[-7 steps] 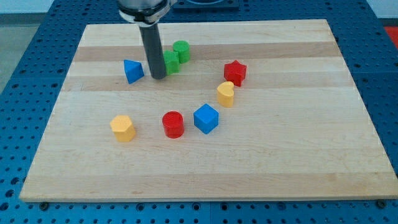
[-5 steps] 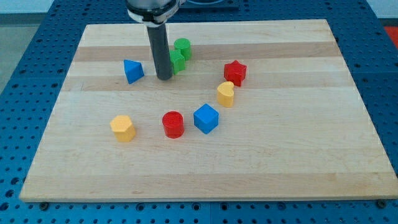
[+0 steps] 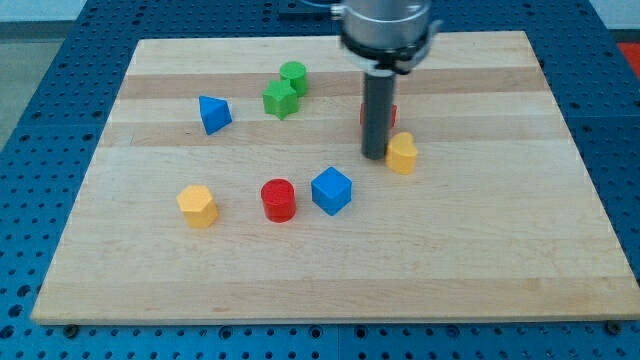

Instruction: Nudge the heart towards the right slightly

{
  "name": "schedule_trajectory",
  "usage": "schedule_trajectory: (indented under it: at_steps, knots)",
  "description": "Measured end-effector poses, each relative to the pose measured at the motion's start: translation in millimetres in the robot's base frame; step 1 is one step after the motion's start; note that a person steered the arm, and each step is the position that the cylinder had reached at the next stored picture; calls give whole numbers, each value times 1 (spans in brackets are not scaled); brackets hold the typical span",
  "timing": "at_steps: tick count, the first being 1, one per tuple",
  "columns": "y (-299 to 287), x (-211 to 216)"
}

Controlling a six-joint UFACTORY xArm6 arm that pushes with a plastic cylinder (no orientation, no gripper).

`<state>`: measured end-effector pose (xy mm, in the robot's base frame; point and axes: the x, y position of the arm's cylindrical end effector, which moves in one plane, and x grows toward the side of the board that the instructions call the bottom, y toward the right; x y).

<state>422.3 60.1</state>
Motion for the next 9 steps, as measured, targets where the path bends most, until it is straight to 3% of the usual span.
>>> schedule_trajectory:
  at_steps: [1,4,6,8,9]
  knots:
    - [-12,0]
    - [-183,3]
    - [-260,9]
    - [-262,86]
    - [-273,92]
